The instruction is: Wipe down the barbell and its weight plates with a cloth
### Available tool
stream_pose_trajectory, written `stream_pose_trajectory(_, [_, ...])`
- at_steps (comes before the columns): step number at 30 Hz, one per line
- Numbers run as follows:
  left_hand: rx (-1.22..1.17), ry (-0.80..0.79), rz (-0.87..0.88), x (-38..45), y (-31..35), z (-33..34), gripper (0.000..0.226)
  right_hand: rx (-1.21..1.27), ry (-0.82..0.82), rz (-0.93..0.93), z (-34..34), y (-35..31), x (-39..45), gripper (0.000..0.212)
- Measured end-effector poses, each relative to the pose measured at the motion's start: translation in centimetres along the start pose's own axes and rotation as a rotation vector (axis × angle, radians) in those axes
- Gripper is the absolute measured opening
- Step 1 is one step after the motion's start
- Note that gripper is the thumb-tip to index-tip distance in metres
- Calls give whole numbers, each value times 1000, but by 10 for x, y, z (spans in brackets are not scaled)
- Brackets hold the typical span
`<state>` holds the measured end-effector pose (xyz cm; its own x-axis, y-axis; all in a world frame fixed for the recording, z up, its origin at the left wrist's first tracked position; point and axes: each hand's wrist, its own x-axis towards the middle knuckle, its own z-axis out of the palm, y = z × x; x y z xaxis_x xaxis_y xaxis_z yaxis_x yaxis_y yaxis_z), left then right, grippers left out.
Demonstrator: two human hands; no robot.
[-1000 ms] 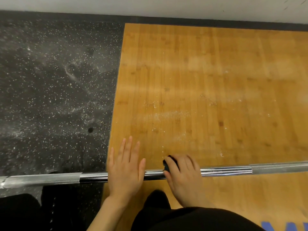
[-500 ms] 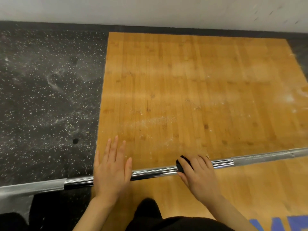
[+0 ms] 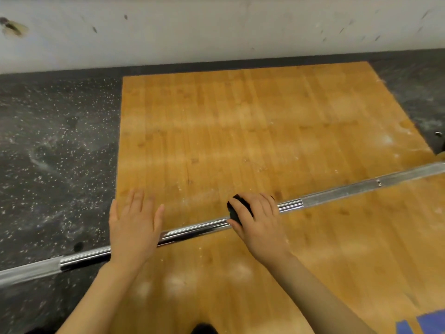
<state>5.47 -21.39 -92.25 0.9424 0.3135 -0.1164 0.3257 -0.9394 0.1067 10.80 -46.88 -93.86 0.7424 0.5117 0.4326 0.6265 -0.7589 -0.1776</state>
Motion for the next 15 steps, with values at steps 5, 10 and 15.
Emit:
stream_pose_trajectory(5, [-103, -3, 86, 16, 36, 0, 74, -28, -165, -5, 18, -7, 22, 40])
stream_pose_trajectory(10, [9, -30, 224, 31, 46, 10, 71, -89, -188, 30, 31, 8, 36, 42])
stream_pose_trajectory(15, [40, -37, 233, 54, 43, 9, 74, -98, -142, 139, 21, 62, 41, 41])
